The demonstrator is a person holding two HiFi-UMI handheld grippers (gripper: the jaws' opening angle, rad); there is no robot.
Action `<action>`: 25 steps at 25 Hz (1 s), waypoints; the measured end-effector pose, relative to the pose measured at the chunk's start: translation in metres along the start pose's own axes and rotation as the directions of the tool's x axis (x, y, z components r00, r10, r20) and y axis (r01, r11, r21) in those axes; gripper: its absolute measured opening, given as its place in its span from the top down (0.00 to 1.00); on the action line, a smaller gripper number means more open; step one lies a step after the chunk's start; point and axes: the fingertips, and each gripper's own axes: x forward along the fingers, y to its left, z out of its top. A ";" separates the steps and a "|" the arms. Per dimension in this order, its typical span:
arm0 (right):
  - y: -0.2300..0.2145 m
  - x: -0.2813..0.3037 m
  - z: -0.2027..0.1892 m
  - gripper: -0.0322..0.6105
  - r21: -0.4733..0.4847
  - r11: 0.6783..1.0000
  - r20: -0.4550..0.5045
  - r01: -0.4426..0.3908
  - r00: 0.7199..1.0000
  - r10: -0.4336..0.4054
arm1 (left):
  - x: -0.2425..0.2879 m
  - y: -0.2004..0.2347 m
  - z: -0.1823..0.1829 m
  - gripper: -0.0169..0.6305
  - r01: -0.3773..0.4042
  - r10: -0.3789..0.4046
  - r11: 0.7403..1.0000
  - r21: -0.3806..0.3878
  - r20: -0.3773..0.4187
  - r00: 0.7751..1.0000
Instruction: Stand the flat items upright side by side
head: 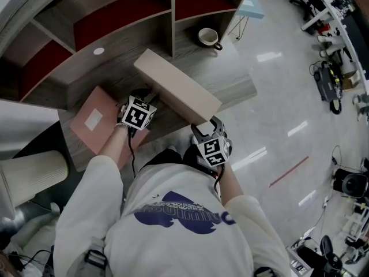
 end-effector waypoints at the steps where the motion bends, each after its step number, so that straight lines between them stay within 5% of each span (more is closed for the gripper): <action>1: 0.002 0.001 -0.001 0.54 0.004 1.000 -0.006 -0.002 1.000 0.002 | 0.000 0.000 -0.001 0.75 0.002 -0.002 1.000 0.000 -0.003 1.000; 16: 0.006 0.021 0.008 0.55 0.113 0.992 -0.130 0.057 0.991 -0.042 | 0.006 0.015 0.015 0.75 0.043 -0.042 0.999 0.033 -0.027 0.999; 25: 0.005 0.041 0.025 0.55 0.167 0.983 -0.160 0.075 0.986 -0.048 | -0.007 -0.013 0.030 0.75 0.092 -0.094 0.994 0.064 0.015 0.995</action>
